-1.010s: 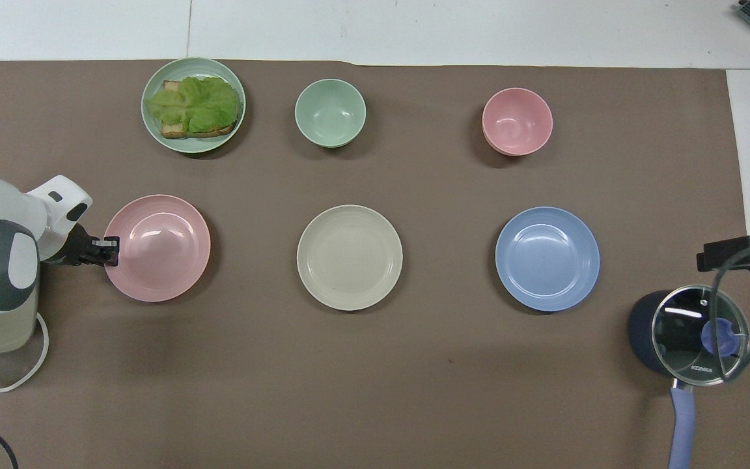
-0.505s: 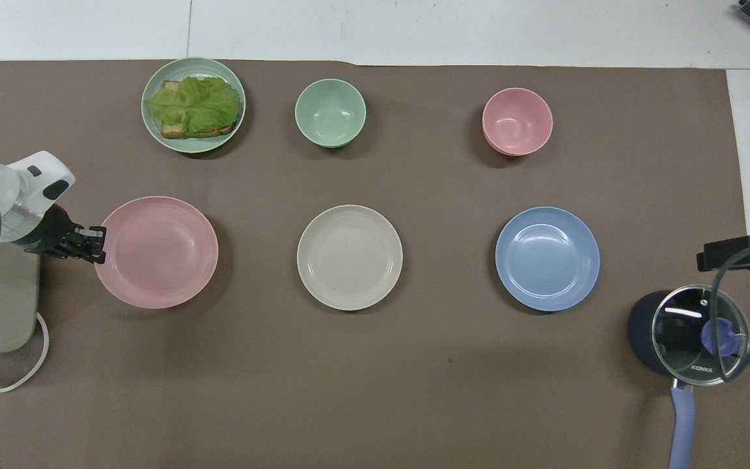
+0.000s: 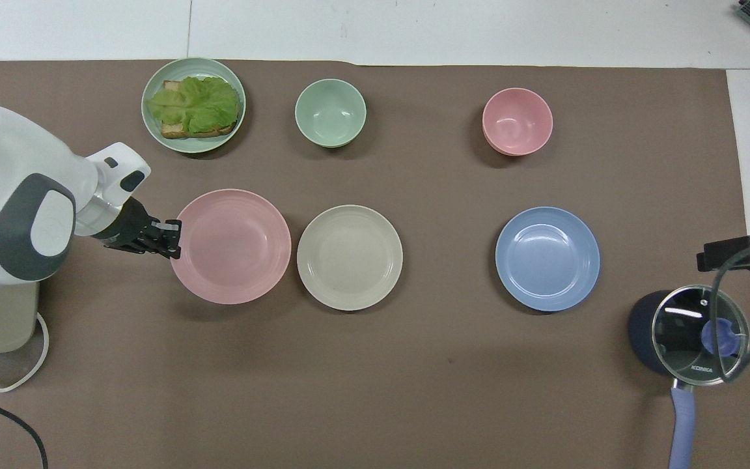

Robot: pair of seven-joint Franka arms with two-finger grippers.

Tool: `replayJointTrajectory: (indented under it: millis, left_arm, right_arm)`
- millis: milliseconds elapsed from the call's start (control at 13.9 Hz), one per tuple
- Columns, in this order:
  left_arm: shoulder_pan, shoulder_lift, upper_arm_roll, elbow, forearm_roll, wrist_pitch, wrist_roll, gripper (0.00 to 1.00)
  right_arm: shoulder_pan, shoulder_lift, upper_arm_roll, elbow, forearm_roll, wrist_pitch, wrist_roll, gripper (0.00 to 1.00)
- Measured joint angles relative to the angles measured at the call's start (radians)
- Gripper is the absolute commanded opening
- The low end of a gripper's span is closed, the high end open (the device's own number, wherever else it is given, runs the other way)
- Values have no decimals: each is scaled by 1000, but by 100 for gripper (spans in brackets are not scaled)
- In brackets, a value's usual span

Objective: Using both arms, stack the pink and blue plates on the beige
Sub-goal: 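Carry the pink plate with the left gripper onto the beige plate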

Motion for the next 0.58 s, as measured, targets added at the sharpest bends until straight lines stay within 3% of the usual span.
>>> replayJointTrajectory:
  millis: [289, 577]
  left_arm:
    - [-126, 0, -3, -1, -47, 79, -114, 0]
    - [-187, 1, -2, -12, -122, 137, -122, 0]
  right_arm:
    - [-2, 0, -3, 0, 0, 0, 0, 100]
    - [-2, 0, -8, 0, 0, -1, 0, 100]
